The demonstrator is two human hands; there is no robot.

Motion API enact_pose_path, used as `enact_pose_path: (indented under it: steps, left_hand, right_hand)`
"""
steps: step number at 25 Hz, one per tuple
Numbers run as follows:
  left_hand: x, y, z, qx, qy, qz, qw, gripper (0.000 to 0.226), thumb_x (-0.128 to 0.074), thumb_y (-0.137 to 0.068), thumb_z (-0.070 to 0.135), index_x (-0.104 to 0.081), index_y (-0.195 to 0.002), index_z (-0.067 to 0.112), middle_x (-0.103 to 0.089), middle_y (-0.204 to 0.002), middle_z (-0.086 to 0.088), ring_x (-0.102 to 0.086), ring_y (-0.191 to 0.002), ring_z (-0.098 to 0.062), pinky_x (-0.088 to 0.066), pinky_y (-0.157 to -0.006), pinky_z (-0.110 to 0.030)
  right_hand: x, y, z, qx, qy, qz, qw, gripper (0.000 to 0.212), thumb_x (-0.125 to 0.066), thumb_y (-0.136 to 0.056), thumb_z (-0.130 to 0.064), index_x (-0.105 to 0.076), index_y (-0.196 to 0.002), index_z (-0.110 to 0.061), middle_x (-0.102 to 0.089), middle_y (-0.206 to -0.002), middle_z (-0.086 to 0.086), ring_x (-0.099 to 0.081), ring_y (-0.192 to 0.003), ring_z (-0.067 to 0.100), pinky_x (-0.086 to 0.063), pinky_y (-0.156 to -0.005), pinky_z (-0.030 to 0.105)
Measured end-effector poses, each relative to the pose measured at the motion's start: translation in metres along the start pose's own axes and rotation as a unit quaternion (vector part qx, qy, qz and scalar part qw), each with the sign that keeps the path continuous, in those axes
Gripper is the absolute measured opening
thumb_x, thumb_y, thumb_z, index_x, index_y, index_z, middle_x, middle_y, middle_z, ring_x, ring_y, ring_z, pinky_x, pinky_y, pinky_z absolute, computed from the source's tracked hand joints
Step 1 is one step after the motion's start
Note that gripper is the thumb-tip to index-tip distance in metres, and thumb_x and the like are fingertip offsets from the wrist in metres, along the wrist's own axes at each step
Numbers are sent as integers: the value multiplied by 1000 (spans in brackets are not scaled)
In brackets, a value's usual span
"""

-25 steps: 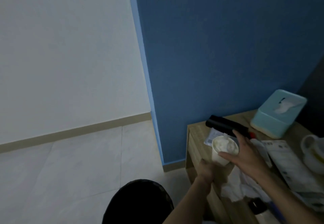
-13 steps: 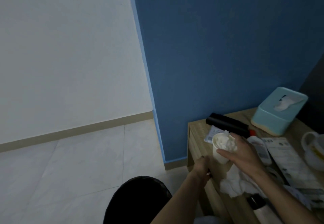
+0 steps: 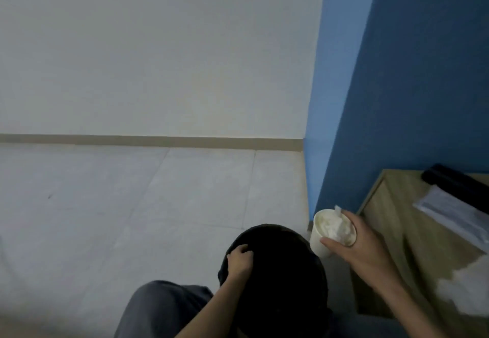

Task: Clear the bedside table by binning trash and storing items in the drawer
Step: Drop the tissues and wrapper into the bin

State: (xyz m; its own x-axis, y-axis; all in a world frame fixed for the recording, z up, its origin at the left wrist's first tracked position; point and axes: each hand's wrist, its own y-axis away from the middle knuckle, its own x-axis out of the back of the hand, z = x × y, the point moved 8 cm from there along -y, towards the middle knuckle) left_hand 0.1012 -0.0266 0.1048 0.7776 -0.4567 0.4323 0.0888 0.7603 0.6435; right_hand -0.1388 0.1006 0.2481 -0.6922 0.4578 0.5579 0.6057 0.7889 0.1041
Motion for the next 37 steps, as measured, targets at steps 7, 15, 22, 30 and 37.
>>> enact_pose_path:
  steps: [7,15,22,30,37]
  left_hand:
    - [46,-36,-82,116,-22,25,993,61,-39,-94,13,-19,-152,11,-17,-160,-10,-15,-146,-34,-18,-119,-46]
    - [26,-58,-105,109,42,-33,993,36,-45,-87,3,-57,-120,-3,-59,-97,-12,-55,-89,-27,-46,-79,-32]
    - [28,-54,-101,131,54,-20,990,43,-43,-87,3,-52,-129,-3,-60,-110,-19,-57,-101,-32,-48,-91,-36]
    - [13,8,36,-78,-20,70,994,59,-47,-85,8,-37,-143,8,-41,-148,-15,-36,-138,-31,-28,-116,-46]
    - [-168,163,174,-340,-46,-204,917,56,-60,-86,8,-44,-139,15,-50,-140,-4,-48,-127,-16,-41,-100,-22]
  right_hand:
    - [-170,1,48,-89,65,-138,984,66,-81,-63,-31,-53,-119,-10,-58,-116,10,-54,-107,28,-43,-85,33]
    - [-239,-1,109,-187,85,-195,959,96,-77,-69,-33,-21,-144,-10,-33,-148,14,-34,-133,31,-31,-108,38]
    - [-216,-8,98,-143,100,-185,967,86,-75,-73,-29,-28,-141,-9,-38,-146,13,-37,-133,28,-30,-110,34]
    - [-100,-6,48,-73,71,-76,992,44,-70,-76,-19,-55,-117,-12,-59,-123,7,-53,-115,18,-40,-96,26]
    - [131,32,17,6,104,204,973,34,-66,-78,-6,-59,-112,-9,-60,-108,6,-56,-104,23,-39,-85,27]
